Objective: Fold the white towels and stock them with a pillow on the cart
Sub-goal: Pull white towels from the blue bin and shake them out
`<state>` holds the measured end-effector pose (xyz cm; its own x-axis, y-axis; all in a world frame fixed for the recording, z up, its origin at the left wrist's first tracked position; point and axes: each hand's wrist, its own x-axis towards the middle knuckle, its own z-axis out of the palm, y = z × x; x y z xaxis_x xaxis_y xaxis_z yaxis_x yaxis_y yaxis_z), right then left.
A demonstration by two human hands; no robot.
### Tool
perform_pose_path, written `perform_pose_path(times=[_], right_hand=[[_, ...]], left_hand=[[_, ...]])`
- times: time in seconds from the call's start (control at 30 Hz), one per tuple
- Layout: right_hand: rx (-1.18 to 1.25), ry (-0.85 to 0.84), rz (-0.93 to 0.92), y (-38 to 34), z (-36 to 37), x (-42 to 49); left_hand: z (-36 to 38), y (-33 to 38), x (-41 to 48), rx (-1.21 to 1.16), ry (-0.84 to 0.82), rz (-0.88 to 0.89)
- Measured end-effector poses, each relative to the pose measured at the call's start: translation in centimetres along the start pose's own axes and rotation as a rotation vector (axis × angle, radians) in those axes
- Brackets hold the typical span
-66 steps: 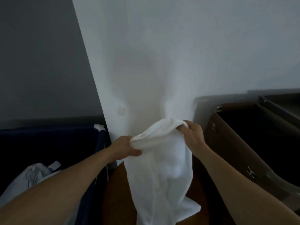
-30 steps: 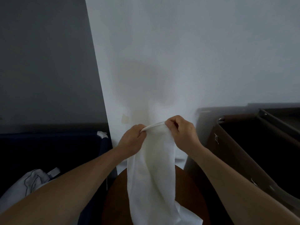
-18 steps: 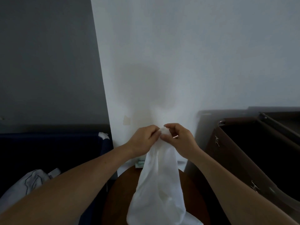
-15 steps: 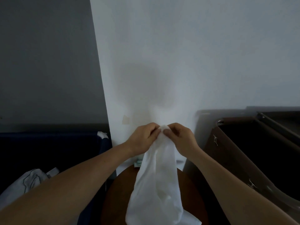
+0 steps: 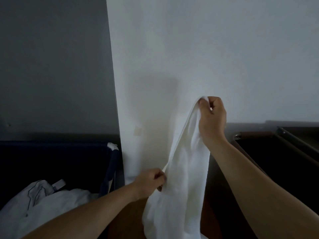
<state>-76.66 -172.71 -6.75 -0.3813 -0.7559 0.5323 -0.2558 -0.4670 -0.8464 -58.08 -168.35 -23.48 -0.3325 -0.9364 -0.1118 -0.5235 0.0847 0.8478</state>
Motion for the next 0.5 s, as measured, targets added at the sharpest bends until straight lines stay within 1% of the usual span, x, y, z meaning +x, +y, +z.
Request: perform_pose_path(times=[0.07, 0.17, 0.23, 0.3, 0.4, 0.47, 0.5], right_hand=[[-0.024, -0.011, -0.002, 0.0, 0.1, 0.1], [-0.054, -0.019, 0.012, 0.3, 0.5, -0.2], [-0.069, -0.020, 0.021, 0.4, 0.6, -0.3], [-0.075, -0.021, 0.032, 0.4, 0.5, -0.4], [-0.076, -0.020, 0.042, 0.6, 0.3, -0.5], [-0.071, -0.017, 0.049, 0.6, 0.1, -0.4], [-0.067, -0.016, 0.053, 0.7, 0.0, -0.3]], left_hand=[[1.0, 0.4, -0.4, -0.054, 0.029, 0.060], [1.9, 2.4, -1.1, -0.115, 0.241, 0.226], [2.4, 3.0, -1.3, -0.040, 0.363, 0.351], [2.9, 2.4, -1.2, 0.056, 0.395, 0.449], [3.8, 0.7, -0.9, 0.168, 0.384, 0.468], [4.2, 0.0, -0.7, 0.224, 0.381, 0.420], [4.3, 0.0, -0.7, 0.235, 0.353, 0.359]])
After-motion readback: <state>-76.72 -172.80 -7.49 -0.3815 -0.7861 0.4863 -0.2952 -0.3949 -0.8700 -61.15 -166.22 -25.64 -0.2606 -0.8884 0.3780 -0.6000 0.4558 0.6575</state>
